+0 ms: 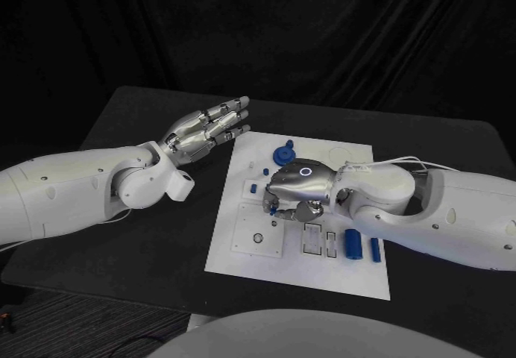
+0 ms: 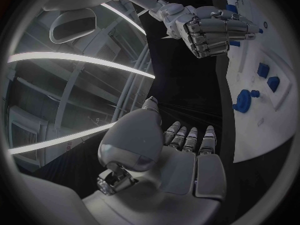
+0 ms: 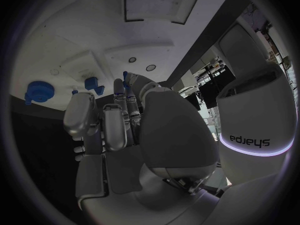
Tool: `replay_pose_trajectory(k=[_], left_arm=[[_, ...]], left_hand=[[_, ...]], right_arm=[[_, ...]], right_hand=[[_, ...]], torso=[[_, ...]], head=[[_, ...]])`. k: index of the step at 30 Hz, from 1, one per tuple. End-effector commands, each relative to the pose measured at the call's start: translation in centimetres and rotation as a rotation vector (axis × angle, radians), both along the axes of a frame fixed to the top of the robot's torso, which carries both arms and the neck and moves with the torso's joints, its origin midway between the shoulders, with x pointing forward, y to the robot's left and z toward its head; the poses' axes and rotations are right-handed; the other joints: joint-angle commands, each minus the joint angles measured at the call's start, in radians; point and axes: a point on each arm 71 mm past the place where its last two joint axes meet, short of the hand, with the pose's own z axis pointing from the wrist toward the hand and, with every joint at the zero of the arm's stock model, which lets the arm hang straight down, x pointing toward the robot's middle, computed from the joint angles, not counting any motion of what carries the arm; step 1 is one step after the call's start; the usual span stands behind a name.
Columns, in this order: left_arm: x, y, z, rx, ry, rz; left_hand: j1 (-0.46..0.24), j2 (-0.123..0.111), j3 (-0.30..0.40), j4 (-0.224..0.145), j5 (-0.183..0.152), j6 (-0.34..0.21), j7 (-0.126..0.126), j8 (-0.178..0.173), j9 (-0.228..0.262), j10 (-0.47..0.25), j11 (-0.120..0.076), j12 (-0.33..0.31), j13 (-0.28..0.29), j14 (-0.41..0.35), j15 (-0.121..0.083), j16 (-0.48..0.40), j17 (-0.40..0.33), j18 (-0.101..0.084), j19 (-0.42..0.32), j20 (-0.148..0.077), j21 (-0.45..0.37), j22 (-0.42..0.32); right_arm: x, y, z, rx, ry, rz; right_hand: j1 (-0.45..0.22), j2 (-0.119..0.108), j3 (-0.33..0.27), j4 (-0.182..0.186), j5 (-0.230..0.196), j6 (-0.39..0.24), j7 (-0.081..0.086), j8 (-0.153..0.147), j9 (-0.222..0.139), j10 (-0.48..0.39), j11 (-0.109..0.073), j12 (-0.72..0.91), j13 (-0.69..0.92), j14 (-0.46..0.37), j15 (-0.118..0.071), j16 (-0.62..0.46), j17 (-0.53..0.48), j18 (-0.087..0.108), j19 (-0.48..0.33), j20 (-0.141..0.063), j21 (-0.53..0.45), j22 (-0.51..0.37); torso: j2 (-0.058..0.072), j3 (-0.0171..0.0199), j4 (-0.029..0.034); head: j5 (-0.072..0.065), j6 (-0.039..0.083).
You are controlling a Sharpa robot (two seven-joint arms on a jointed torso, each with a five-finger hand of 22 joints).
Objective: Assemble the parts on the task board
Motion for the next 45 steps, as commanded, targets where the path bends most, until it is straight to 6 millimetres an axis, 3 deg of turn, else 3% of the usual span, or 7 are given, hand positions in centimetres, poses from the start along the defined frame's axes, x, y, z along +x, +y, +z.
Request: replay_pose_trajectory(k=[1,9,14,29,45], left_arm=[[0.0,0.0,0.0,-0.002,0.000,-0.001],[0.1,0.0,-0.1,0.001,0.005,-0.004],[0.2,-0.1,-0.1,0.004,0.009,-0.007],[0.3,-0.3,-0.3,0.008,0.019,-0.020],[0.4,-0.4,-0.4,0.011,0.027,-0.027]], left_hand=[[0.010,0.002,0.007,-0.002,0.006,-0.001,0.008,0.003,0.001,0.001,0.009,0.004,0.001,0.000,0.009,-0.004,-0.001,0.002,0.001,0.004,0.002,0.001],[0.011,0.003,0.007,-0.003,0.006,-0.003,0.008,0.003,0.000,0.001,0.009,0.003,0.001,0.000,0.009,-0.004,-0.001,0.003,0.001,0.003,0.002,0.001],[0.011,0.003,0.007,-0.003,0.006,-0.003,0.008,0.003,0.000,0.001,0.009,0.003,0.001,0.000,0.009,-0.004,-0.001,0.003,0.001,0.003,0.002,0.001],[0.017,0.004,0.009,-0.004,0.008,0.011,0.016,0.006,0.003,-0.001,0.005,0.002,0.000,0.000,0.009,-0.004,-0.001,0.003,0.002,0.000,0.002,0.003],[0.022,0.004,0.009,-0.005,0.011,0.006,0.005,0.005,0.002,-0.003,-0.001,0.001,-0.001,0.000,0.013,-0.004,-0.001,0.003,0.003,0.001,0.003,0.007]], right_arm=[[-0.1,-0.2,-0.2,-0.010,0.003,-0.012],[-0.2,-0.6,-0.7,-0.019,0.018,-0.025],[-0.2,-0.7,-1.1,-0.023,0.026,-0.031],[-0.3,-0.8,-1.6,-0.022,0.035,-0.036],[-0.5,-0.7,-1.7,-0.028,0.042,-0.032]], right_hand=[[0.009,0.005,0.002,-0.009,0.006,0.001,0.003,-0.007,-0.001,0.008,-0.001,0.004,0.002,0.021,-0.006,-0.004,-0.002,0.008,-0.003,-0.003,-0.006,0.150],[0.009,0.005,0.002,-0.010,0.006,0.000,0.003,-0.008,-0.002,0.009,-0.001,0.004,0.002,0.021,-0.006,-0.004,-0.002,0.008,-0.003,-0.003,-0.006,0.150],[0.008,0.004,0.002,-0.010,0.007,0.000,0.004,-0.009,-0.002,0.008,-0.001,0.003,0.001,0.022,-0.006,-0.004,-0.002,0.008,-0.003,-0.003,-0.007,0.149],[0.006,0.004,0.002,-0.010,0.007,-0.002,0.004,-0.011,-0.003,0.005,0.000,0.001,0.001,0.021,-0.005,-0.005,-0.004,0.008,-0.004,-0.003,-0.008,0.149],[0.005,0.005,0.002,-0.010,0.007,-0.003,0.005,-0.013,-0.004,0.005,0.000,0.001,0.001,0.020,-0.005,-0.008,-0.007,0.009,-0.005,-0.003,-0.012,0.148]], torso=[[-0.002,0.0001,0.0003],[-0.002,0.0007,0.0018],[-0.001,0.0010,-0.0014],[0.002,0.0022,0.0007],[0.000,0.0014,0.0004]], head=[[0.001,0.000],[-0.001,0.000],[0.006,0.000],[0.003,0.000],[0.005,0.000]])
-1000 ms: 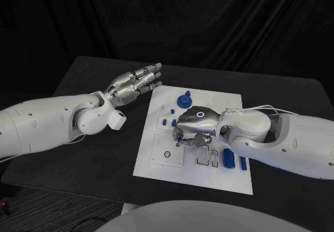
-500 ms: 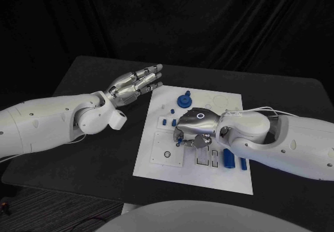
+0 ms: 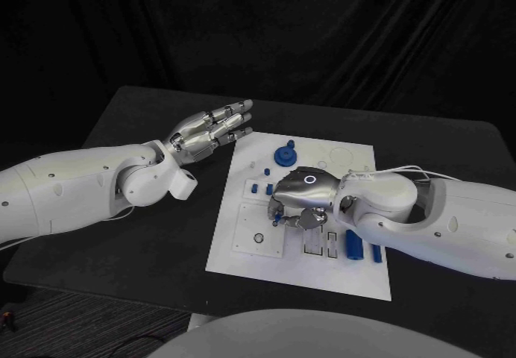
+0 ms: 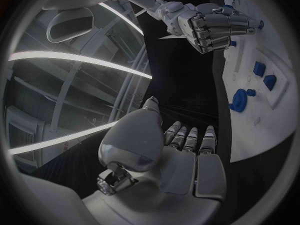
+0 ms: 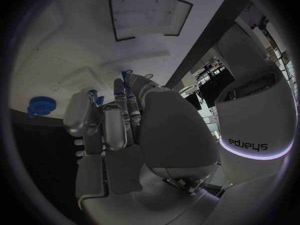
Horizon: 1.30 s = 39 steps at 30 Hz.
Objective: Assemble the parts on the task board
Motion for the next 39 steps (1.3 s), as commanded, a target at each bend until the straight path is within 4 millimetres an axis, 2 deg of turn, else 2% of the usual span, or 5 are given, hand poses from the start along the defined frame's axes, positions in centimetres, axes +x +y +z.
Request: replay_pose_trajectory(k=[1,17,39], left_arm=[[-0.10,-0.20,-0.04,-0.013,0.004,-0.022],[-0.11,-0.28,-0.23,-0.011,0.013,-0.028],[-0.16,-0.34,-0.45,-0.006,0.025,-0.034]], left_hand=[[0.010,0.003,0.004,0.000,0.007,0.002,-0.005,0.005,0.000,-0.003,-0.001,0.001,-0.001,0.000,0.005,-0.004,-0.001,0.003,0.003,0.001,0.003,0.001],[0.013,0.004,0.005,-0.001,0.010,0.007,-0.005,0.006,0.001,-0.003,-0.004,0.001,-0.001,0.000,0.010,-0.004,-0.001,0.002,0.004,0.002,0.004,0.003],[0.017,0.005,0.007,-0.003,0.014,0.008,-0.005,0.006,0.001,-0.003,-0.004,0.001,-0.001,0.000,0.012,-0.004,-0.001,0.002,0.005,0.003,0.004,0.004]], right_arm=[[-0.09,0.02,-0.27,-0.014,0.004,-0.013],[-0.29,0.07,-0.23,-0.010,0.005,-0.011],[-0.32,0.13,-0.42,-0.030,0.015,-0.015]], right_hand=[[0.006,0.006,-0.002,-0.006,0.003,-0.003,0.005,-0.006,0.001,0.005,0.000,0.001,0.000,0.020,-0.005,-0.004,-0.001,0.009,-0.005,-0.003,-0.003,0.148],[0.006,0.006,-0.001,-0.007,0.004,-0.004,0.005,-0.007,0.001,0.006,0.000,0.001,0.000,0.019,-0.005,-0.006,-0.004,0.010,-0.007,-0.003,-0.008,0.146],[0.003,0.007,-0.001,-0.007,0.005,-0.006,0.006,-0.010,-0.001,0.005,0.001,0.000,0.000,0.018,-0.004,-0.008,-0.007,0.010,-0.009,-0.002,-0.013,0.145]], torso=[[0.000,-0.0004,0.0008],[0.000,-0.0015,0.0010],[0.000,-0.0003,0.0003]], head=[[0.000,0.000],[0.004,0.000],[0.005,0.000]])
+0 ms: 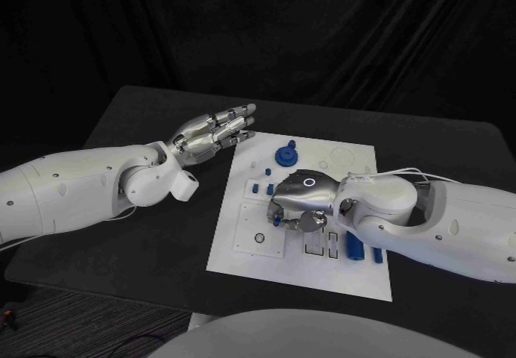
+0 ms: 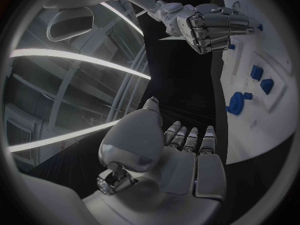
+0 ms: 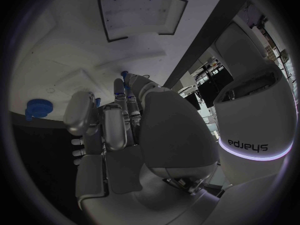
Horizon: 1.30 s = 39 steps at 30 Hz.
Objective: Assemble the parts on the task board
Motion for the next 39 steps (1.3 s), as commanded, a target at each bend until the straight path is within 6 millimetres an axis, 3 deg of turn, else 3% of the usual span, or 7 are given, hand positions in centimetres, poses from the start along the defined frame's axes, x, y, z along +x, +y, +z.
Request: replay_pose_trajectory(k=[1,19,26,32,34,36,39], left_arm=[[-0.13,-0.17,-0.03,-0.013,0.003,-0.017],[-0.18,-0.07,-0.08,-0.009,0.007,-0.017],[-0.18,-0.08,-0.10,-0.009,0.008,-0.018],[-0.16,-0.09,-0.13,-0.008,0.010,-0.019],[-0.15,-0.08,-0.14,-0.008,0.010,-0.019],[-0.14,-0.06,-0.16,-0.007,0.011,-0.019],[-0.11,-0.04,-0.19,-0.006,0.012,-0.018]], left_hand=[[0.010,-0.002,0.004,0.000,0.005,0.004,-0.001,0.006,0.001,-0.003,-0.004,0.001,-0.001,0.000,0.005,-0.004,-0.001,0.002,0.005,0.003,0.004,0.002],[0.011,-0.002,0.004,-0.001,0.007,0.005,-0.001,0.006,0.001,-0.003,-0.004,0.001,0.000,0.000,0.006,-0.004,-0.001,0.001,0.005,0.004,0.005,0.003],[0.014,-0.001,0.005,-0.003,0.009,0.010,0.003,0.007,0.002,-0.003,-0.004,0.001,0.000,0.000,0.007,-0.004,-0.001,0.001,0.006,0.005,0.005,0.004],[0.015,0.000,0.006,-0.004,0.009,0.013,0.005,0.008,0.002,-0.003,-0.003,0.001,0.000,0.000,0.007,-0.004,-0.001,0.001,0.006,0.005,0.005,0.005],[0.016,0.000,0.006,-0.004,0.010,0.017,0.007,0.009,0.003,-0.003,-0.003,0.001,0.000,0.000,0.008,-0.004,-0.001,0.001,0.006,0.005,0.005,0.005],[0.016,0.000,0.006,-0.004,0.010,0.017,0.007,0.009,0.003,-0.003,-0.003,0.001,0.000,0.000,0.008,-0.004,-0.001,0.001,0.006,0.005,0.005,0.005],[0.017,0.000,0.006,-0.005,0.011,0.020,0.008,0.010,0.003,-0.003,-0.003,0.002,0.000,0.000,0.008,-0.004,-0.001,0.001,0.007,0.005,0.005,0.005]], right_arm=[[0.16,-0.15,-0.30,-0.024,0.004,-0.025],[0.36,-0.22,-0.77,-0.041,0.013,-0.040],[0.31,-0.18,-0.98,-0.045,0.018,-0.039],[0.36,-0.28,-1.09,-0.051,0.020,-0.048],[0.40,-0.34,-1.11,-0.053,0.020,-0.054],[0.44,-0.40,-1.12,-0.053,0.019,-0.058],[0.47,-0.48,-1.08,-0.048,0.016,-0.062]], right_hand=[[0.003,0.007,-0.001,-0.007,0.005,-0.002,0.003,-0.004,0.000,0.005,0.001,0.000,0.001,0.018,-0.004,-0.004,-0.001,0.010,-0.006,0.001,-0.004,0.145],[0.000,0.008,0.001,-0.011,0.006,-0.012,0.006,-0.014,-0.004,0.000,0.004,-0.003,0.001,0.013,-0.002,-0.011,-0.009,0.013,-0.014,0.003,-0.022,0.141],[-0.008,0.007,-0.001,-0.014,0.002,-0.035,0.013,-0.032,-0.011,-0.008,0.009,-0.004,0.003,0.006,0.003,-0.019,-0.019,0.016,-0.024,0.006,-0.041,0.136],[-0.036,0.002,-0.006,-0.005,-0.040,-0.100,0.027,-0.070,-0.030,-0.044,0.021,-0.012,0.002,-0.002,0.015,-0.026,-0.029,0.019,-0.035,0.017,-0.062,0.132],[-0.065,-0.008,-0.017,0.011,-0.073,-0.237,-0.026,-0.069,-0.062,-0.083,0.025,-0.014,0.004,-0.018,0.020,-0.041,-0.048,0.026,-0.055,0.023,-0.103,0.122],[-0.079,-0.010,-0.028,0.018,-0.089,-0.291,-0.072,-0.068,-0.076,-0.100,0.029,-0.006,0.010,-0.021,0.023,-0.044,-0.055,0.027,-0.055,0.026,-0.107,0.121],[-0.092,-0.013,-0.044,0.028,-0.113,-0.331,-0.086,-0.070,-0.088,-0.119,0.034,-0.001,0.014,-0.024,0.026,-0.047,-0.061,0.027,-0.055,0.030,-0.113,0.120]], torso=[[0.000,-0.0002,-0.0001],[-0.001,-0.0014,-0.0012],[0.000,-0.0009,0.0011],[0.000,-0.0006,0.0010],[0.000,-0.0004,-0.0003],[0.000,-0.0002,-0.0010],[0.000,-0.0002,-0.0007]], head=[[0.000,0.000],[0.004,0.000],[0.002,0.000],[0.002,0.000],[0.003,0.000],[0.004,0.000],[0.005,0.000]])
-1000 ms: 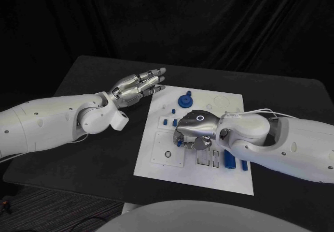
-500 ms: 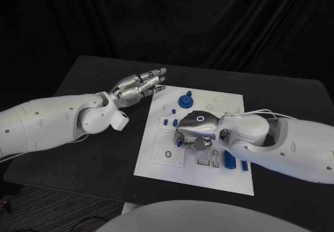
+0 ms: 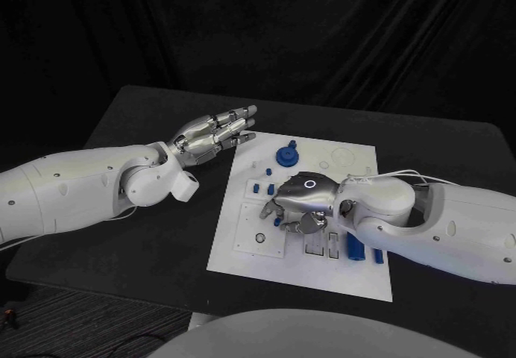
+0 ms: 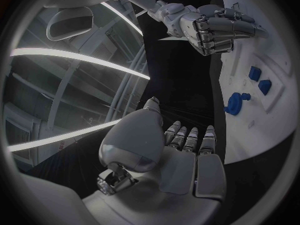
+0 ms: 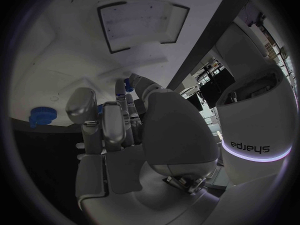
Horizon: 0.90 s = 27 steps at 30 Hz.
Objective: Assemble the parts on the task board
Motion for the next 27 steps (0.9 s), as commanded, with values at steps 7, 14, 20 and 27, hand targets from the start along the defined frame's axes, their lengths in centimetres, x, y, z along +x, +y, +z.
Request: replay_pose_trajectory(k=[7,14,20,27], left_arm=[[-0.1,-0.1,-0.1,-0.012,0.003,-0.017],[-0.1,0.0,-0.1,-0.011,0.005,-0.016],[-0.1,0.1,-0.1,-0.010,0.005,-0.012],[-0.1,0.0,-0.2,-0.008,0.004,-0.009]], left_hand=[[0.010,0.000,0.004,-0.003,0.007,0.016,0.001,0.007,0.003,-0.003,-0.002,0.001,0.000,0.000,0.009,-0.004,-0.002,0.001,0.003,0.002,0.005,0.002],[0.011,0.001,0.004,-0.003,0.008,0.018,0.002,0.008,0.003,-0.003,-0.002,0.001,0.000,0.000,0.009,-0.004,-0.002,0.001,0.003,0.002,0.005,0.002],[0.011,0.001,0.004,-0.004,0.008,0.021,0.003,0.009,0.004,-0.003,-0.002,0.002,0.000,0.000,0.010,-0.004,-0.002,0.001,0.004,0.002,0.006,0.003],[0.012,0.000,0.004,-0.005,0.009,0.015,0.002,0.008,0.003,-0.002,-0.001,0.002,0.000,0.000,0.010,-0.004,-0.002,0.001,0.004,0.002,0.006,0.005]], right_arm=[[0.3,-0.7,0.0,0.018,-0.022,-0.043],[0.5,-2.3,0.9,0.085,-0.063,-0.068],[2.6,-6.0,4.1,0.144,0.003,-0.201],[4.8,-10.4,6.9,0.139,0.047,-0.353]], right_hand=[[-0.025,0.003,-0.067,0.031,-0.054,-0.178,-0.038,-0.008,-0.040,-0.041,0.006,0.027,0.017,-0.012,0.005,-0.006,-0.012,0.012,-0.005,0.009,-0.022,0.117],[-0.019,0.012,-0.114,0.056,-0.061,-0.117,-0.029,0.010,-0.037,-0.098,0.018,0.026,0.016,-0.021,0.014,-0.014,-0.027,0.015,-0.012,0.016,-0.049,0.112],[-0.011,0.019,-0.161,0.076,-0.071,0.019,0.072,0.045,-0.027,-0.199,0.041,-0.002,-0.018,-0.007,0.031,0.005,-0.015,0.010,0.010,0.030,-0.025,0.121],[0.014,-0.043,-0.238,0.216,-0.100,0.041,0.065,0.036,-0.036,-0.272,0.054,-0.009,-0.060,-0.014,0.039,0.007,-0.023,0.013,0.004,0.040,-0.044,0.118]], torso=[[-0.001,0.0013,0.0001],[-0.001,0.0020,0.0001],[-0.001,0.0015,-0.0009],[-0.002,-0.0001,-0.0011]], head=[[-0.001,0.000],[-0.005,0.000],[-0.008,0.000],[-0.020,0.000]])
